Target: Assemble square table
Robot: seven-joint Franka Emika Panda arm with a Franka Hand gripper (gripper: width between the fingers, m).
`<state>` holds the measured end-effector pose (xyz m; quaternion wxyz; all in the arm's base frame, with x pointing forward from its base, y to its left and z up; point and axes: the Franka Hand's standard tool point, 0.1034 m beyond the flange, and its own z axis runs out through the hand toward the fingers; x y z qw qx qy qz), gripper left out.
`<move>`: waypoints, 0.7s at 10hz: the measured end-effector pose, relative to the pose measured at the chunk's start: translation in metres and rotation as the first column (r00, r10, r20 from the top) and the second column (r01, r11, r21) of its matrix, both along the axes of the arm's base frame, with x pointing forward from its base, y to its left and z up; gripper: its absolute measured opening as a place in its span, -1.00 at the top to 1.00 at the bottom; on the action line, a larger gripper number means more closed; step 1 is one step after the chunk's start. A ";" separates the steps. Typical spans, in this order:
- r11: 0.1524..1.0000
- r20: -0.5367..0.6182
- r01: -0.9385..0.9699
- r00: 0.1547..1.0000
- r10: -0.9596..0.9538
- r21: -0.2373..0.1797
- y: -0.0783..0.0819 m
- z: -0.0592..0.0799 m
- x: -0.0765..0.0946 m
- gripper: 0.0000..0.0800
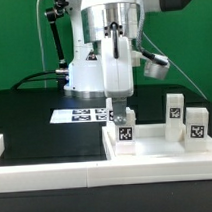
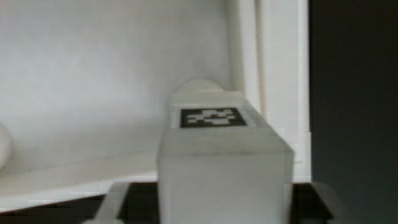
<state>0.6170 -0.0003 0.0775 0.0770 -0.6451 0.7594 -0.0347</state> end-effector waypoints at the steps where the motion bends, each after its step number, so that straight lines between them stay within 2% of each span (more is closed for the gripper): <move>1: 0.998 -0.002 0.067 0.998 -0.067 0.016 0.000 0.000 0.000 0.27; 3: 0.991 -0.005 0.128 0.992 -0.128 0.031 0.001 0.000 0.000 0.27; 5: 0.958 -0.018 0.279 0.960 -0.278 0.066 0.002 0.000 0.000 0.27; 7: 0.935 -0.026 0.344 0.939 -0.343 0.086 0.002 -0.001 0.000 0.27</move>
Offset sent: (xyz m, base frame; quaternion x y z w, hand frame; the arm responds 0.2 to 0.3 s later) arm 0.0005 0.0005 0.0002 -0.0008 -0.0036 0.1977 0.9803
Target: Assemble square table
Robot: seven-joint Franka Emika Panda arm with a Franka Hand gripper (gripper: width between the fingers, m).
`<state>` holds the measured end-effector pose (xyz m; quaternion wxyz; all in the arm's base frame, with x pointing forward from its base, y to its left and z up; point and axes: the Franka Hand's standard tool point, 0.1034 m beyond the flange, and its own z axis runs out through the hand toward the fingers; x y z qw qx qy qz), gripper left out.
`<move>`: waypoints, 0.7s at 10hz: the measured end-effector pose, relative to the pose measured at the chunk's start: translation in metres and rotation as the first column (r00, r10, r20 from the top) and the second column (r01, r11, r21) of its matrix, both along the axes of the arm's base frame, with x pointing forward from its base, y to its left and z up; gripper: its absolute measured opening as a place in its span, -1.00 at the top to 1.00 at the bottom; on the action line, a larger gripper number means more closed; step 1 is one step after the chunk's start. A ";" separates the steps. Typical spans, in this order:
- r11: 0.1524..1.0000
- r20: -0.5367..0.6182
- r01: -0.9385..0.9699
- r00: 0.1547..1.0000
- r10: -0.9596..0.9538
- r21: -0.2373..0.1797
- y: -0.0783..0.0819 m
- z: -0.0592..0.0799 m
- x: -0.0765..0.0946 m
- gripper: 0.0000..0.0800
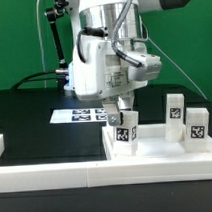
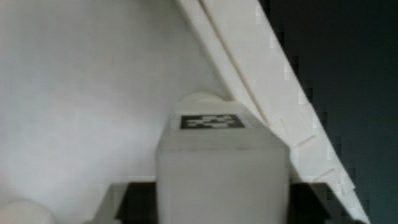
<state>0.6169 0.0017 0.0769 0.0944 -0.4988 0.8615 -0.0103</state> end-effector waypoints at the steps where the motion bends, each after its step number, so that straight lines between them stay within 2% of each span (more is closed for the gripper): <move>1: 1.000 -0.001 -0.001 1.000 0.001 0.000 0.001 0.000 0.000 0.27; 2: 1.000 0.001 -0.030 1.000 0.030 -0.005 0.001 -0.001 0.000 0.04; 3: 0.998 -0.001 -0.063 0.998 0.063 -0.008 0.003 -0.001 0.000 -0.30; 4: 0.993 -0.010 -0.116 0.993 0.116 -0.003 0.006 0.001 0.001 -0.52; 5: 0.970 -0.010 -0.241 0.970 0.241 -0.013 0.005 0.002 0.003 -0.60; 7: 0.910 0.000 -0.412 0.911 0.412 -0.049 0.003 0.000 0.002 -0.62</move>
Offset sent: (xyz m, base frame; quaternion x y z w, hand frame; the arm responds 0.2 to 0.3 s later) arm 0.0070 0.0028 0.0069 -0.0268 0.0265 -0.0771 0.9963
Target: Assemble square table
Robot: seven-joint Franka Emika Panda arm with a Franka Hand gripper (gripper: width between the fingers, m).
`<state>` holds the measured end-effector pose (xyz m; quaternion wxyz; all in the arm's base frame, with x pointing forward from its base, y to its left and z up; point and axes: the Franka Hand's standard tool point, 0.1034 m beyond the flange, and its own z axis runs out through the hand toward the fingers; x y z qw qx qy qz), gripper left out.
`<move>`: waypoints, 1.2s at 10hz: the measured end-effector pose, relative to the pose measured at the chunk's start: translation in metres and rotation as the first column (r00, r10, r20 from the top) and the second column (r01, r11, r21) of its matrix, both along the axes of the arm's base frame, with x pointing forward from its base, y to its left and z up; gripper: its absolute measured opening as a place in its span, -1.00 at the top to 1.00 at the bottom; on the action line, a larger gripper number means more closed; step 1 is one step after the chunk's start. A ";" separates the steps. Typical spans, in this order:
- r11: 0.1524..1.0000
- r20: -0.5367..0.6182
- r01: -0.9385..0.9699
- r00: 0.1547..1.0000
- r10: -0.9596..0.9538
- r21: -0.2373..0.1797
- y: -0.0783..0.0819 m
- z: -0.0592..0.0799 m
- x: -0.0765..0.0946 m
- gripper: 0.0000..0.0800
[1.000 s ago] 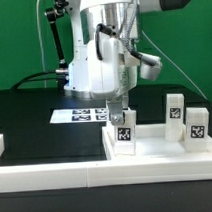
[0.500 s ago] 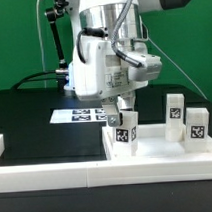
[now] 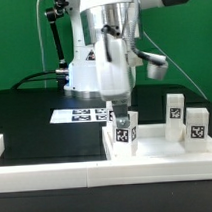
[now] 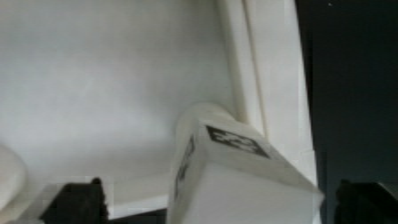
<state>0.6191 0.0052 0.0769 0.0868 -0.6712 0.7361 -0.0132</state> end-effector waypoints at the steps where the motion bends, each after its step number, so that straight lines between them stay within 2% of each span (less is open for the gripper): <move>1: 0.997 0.012 -0.074 0.997 0.074 -0.015 -0.001 0.001 0.001 -0.62; 5: 0.945 0.027 -0.322 0.946 0.324 -0.059 -0.001 0.001 0.001 -0.62; 7: 0.826 0.012 -0.553 0.830 0.557 -0.113 0.002 0.001 0.002 -0.62; 10: 0.654 0.002 -0.741 0.662 0.750 -0.153 0.000 0.001 0.002 -0.62; 11: 0.634 0.000 -0.757 0.642 0.767 -0.157 0.000 0.001 0.002 -0.62; 12: 0.557 -0.016 -0.813 0.567 0.823 -0.171 0.000 0.001 0.001 -0.62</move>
Offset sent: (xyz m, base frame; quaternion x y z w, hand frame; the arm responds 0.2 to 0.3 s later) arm 0.0000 0.0000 0.0000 0.0000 0.0000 -0.1938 0.9810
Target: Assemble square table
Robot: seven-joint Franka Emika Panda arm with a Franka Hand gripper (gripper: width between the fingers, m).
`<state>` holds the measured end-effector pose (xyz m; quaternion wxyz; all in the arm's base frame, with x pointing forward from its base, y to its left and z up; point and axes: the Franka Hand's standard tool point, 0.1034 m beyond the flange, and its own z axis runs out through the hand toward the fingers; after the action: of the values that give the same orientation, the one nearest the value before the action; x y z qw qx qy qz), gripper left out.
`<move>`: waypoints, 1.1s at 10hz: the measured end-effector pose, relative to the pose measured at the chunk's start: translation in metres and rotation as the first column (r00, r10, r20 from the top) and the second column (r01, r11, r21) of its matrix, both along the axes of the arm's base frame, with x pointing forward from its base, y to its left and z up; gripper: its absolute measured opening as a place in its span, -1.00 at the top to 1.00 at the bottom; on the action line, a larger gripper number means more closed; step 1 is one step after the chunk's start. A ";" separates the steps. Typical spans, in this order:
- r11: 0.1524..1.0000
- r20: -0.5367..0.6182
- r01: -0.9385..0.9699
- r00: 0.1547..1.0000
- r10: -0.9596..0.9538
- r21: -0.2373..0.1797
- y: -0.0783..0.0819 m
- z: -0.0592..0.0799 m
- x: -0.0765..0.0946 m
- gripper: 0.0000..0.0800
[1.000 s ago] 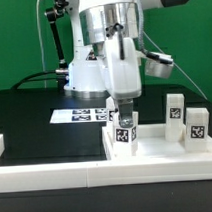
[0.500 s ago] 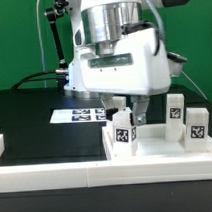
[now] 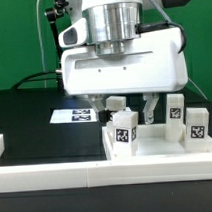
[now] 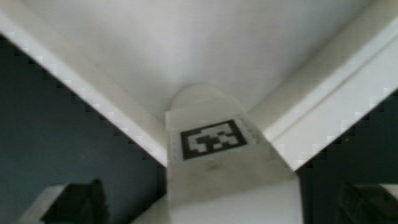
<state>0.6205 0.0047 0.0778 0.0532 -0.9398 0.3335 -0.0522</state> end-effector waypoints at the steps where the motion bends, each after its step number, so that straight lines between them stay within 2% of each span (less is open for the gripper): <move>1: 0.997 0.000 -0.075 0.997 0.075 -0.021 0.000 0.000 0.000 -0.62; 3: 0.973 0.001 -0.223 0.975 0.224 -0.060 -0.001 0.000 0.000 -0.62; 5: 0.965 0.003 -0.254 0.967 0.255 -0.068 -0.002 0.000 0.000 -0.61; 7: 0.970 0.003 -0.235 0.972 0.235 -0.066 -0.002 0.000 0.000 0.27; 11: 0.999 0.000 -0.031 1.000 0.031 -0.036 -0.002 0.000 0.000 0.28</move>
Offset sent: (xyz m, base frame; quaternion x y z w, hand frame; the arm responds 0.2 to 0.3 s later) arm -0.0013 0.0003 -0.0010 -0.0006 0.0133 -0.2005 0.9796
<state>0.6204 0.0028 0.0774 0.0370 -0.9456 0.3180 -0.0578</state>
